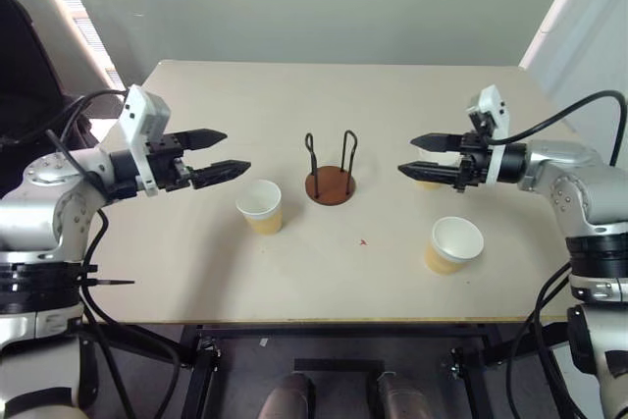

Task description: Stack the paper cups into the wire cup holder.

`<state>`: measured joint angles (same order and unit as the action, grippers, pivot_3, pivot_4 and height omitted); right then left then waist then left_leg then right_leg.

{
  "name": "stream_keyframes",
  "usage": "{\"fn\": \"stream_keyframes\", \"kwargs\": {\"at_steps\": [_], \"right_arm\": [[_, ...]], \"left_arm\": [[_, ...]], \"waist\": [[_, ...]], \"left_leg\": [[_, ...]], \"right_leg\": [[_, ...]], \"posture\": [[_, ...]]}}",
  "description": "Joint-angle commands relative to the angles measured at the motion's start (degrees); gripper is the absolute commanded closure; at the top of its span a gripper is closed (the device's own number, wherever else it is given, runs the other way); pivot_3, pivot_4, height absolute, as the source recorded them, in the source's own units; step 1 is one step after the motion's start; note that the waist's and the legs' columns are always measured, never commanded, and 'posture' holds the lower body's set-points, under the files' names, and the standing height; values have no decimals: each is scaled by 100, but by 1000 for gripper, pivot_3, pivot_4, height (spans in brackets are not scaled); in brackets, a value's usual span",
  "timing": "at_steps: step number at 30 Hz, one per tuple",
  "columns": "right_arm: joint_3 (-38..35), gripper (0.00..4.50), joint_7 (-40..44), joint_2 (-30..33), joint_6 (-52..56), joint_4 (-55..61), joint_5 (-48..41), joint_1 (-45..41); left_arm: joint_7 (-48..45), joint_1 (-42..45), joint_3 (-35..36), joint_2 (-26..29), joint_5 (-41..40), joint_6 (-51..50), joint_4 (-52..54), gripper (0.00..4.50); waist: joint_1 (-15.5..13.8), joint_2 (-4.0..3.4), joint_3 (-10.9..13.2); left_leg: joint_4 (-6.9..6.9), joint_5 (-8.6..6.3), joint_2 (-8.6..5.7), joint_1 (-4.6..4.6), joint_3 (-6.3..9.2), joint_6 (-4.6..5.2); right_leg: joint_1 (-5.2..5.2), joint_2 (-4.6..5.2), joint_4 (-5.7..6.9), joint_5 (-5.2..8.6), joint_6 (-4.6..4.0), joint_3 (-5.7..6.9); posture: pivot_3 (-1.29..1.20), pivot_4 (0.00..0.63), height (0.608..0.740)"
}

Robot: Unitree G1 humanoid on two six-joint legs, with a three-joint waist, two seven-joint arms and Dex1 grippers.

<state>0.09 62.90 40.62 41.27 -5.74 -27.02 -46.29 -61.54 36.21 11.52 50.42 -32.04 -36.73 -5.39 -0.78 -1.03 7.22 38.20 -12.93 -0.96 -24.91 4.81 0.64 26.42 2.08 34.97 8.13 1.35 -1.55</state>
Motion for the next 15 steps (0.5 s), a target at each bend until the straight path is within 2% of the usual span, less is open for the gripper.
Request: {"fn": "stream_keyframes", "kwargs": {"at_steps": [1,11,15], "right_arm": [[-212,483,-52,27,-51,240,-118,-87],[-499,483,-360,167,481,864,-461,149],[-585,483,-524,253,793,1327,-633,305]], "left_arm": [[21,186,16,-42,-31,28,57,0],[-61,400,-280,-466,-171,-149,161,0],[83,738,-711,-721,225,47,-164,0]], "waist": [[0,0,0],[-4,0,0],[-18,1,0]], "left_leg": [[0,0,0,0,0,0],[3,2,-1,0,0,-1],[7,3,-2,0,-1,0]], "right_leg": [[0,0,0,0,0,0],[-2,0,1,-1,1,0],[-7,1,-2,-3,3,0]], "posture": [[0,150,740],[0,150,740],[0,150,740]]}}
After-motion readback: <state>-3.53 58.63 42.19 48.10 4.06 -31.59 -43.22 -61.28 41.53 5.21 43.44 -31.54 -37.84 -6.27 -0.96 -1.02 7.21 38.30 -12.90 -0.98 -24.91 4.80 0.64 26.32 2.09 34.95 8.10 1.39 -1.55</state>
